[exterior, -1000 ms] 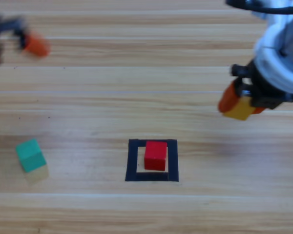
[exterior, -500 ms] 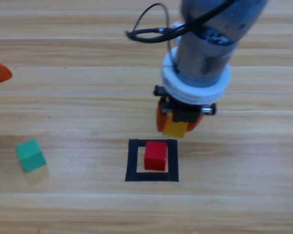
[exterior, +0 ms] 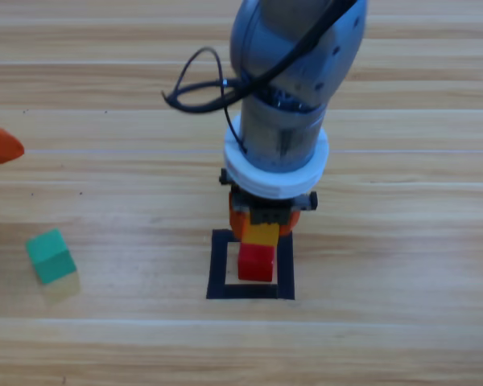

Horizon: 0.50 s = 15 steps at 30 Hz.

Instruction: Stack the blocks in the rectangular block: red at the bottom, yellow in the middle, green on top

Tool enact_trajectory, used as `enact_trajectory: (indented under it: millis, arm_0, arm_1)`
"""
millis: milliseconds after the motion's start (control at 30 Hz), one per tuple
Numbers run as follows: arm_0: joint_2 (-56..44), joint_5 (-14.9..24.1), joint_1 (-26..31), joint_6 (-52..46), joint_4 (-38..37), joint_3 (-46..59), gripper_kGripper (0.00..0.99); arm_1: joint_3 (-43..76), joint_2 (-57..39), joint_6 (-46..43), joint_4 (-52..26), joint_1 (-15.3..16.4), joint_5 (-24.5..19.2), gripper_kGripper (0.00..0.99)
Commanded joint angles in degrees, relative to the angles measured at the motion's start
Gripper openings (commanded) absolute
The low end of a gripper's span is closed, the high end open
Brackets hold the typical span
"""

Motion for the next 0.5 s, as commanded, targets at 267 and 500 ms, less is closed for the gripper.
enact_trajectory:
  millis: [267,500]
  arm_0:
    - [0.22,-0.85,1.09,-0.60,-2.33,1.97,0.943]
    - [0.75,-0.76,1.09,-0.60,-2.50,2.24,0.933]
  arm_1:
    - [-1.40,6.35,1.00,0.63,1.72,-0.76,0.164]
    - [-1.75,6.97,1.00,0.63,1.72,-0.76,0.172]
